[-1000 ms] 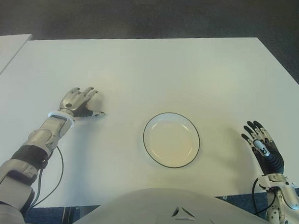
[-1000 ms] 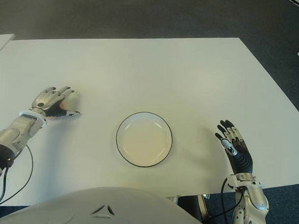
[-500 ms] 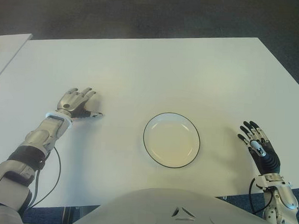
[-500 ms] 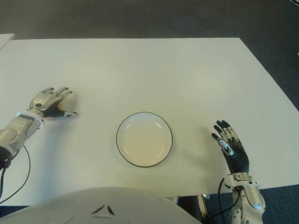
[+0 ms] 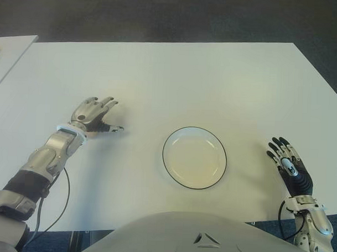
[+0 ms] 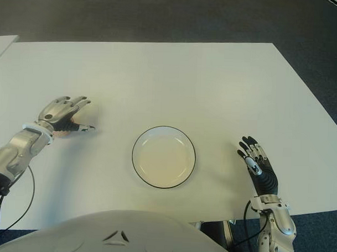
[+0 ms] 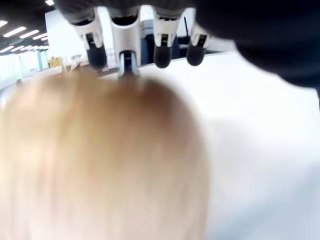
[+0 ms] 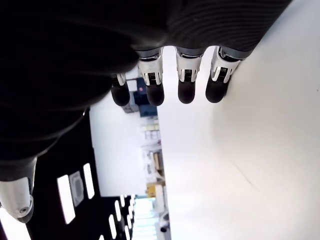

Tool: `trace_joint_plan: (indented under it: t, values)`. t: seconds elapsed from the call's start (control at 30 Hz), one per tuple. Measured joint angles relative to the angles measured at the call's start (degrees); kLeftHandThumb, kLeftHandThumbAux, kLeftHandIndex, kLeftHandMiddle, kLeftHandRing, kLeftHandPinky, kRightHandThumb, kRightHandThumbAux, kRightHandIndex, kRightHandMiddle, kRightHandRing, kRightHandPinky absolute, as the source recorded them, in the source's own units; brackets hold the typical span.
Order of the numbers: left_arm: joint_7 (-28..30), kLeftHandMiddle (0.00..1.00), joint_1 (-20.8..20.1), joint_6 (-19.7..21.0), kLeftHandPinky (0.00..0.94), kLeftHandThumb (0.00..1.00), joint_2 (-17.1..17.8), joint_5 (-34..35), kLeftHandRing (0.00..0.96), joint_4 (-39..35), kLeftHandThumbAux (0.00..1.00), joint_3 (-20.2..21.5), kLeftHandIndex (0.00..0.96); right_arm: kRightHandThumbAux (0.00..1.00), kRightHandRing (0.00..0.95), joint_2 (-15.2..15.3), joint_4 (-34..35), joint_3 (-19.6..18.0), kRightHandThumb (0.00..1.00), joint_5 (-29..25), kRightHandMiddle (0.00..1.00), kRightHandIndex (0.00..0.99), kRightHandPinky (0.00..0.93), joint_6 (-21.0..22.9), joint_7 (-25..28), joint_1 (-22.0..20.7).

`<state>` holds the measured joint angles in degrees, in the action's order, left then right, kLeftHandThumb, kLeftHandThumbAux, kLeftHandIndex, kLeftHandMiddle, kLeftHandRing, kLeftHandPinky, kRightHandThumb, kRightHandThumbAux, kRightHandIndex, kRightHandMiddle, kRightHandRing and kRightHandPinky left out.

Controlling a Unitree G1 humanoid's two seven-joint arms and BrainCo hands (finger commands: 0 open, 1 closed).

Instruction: Put the apples into the plate.

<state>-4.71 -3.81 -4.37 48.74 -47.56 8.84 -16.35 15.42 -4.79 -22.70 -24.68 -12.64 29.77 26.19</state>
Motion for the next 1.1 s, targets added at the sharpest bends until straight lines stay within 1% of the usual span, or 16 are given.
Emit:
trace_joint_plan:
  t: [0.13,0.3,0.57,0.93,1.1]
  values:
    - [3.4,0.0,-0.24,0.27,0.0,0.231,0.52,2.59,0.0,-4.5,0.256,3.85,0.0,0.535,0.004,0.01,-1.33,0.21,0.112,0.6,0.017,0.007,0.036,-0.43,-0.55,-0.89]
    - [4.82,0.0,-0.47,0.27,0.002,0.213,1.15,3.12,0.0,-6.08,0.26,6.5,0.0,0.53,0.015,0.01,-2.25,0.26,0.137,1.01,0.026,0.008,0.04,-1.08,-1.23,-1.45]
    - [5.82,0.0,0.09,-0.48,0.007,0.199,1.2,2.62,0.0,-6.62,0.259,6.99,0.006,0.512,0.021,-0.22,-2.89,0.7,0.151,1.07,0.033,0.013,0.045,-2.37,-1.49,-1.54]
    - [7.02,0.0,0.91,-0.6,0.067,0.201,1.32,2.37,0.0,-8.29,0.256,8.8,0.041,0.546,0.009,-0.29,-3.67,1.05,0.161,1.0,0.024,0.011,0.019,-2.56,-1.4,-1.5]
    - [7.46,0.002,1.16,-0.32,0.078,0.198,1.33,1.73,0.001,-8.72,0.255,9.06,0.062,0.55,0.006,-0.27,-3.85,1.13,0.168,0.98,0.022,0.003,0.024,-2.61,-1.19,-1.59]
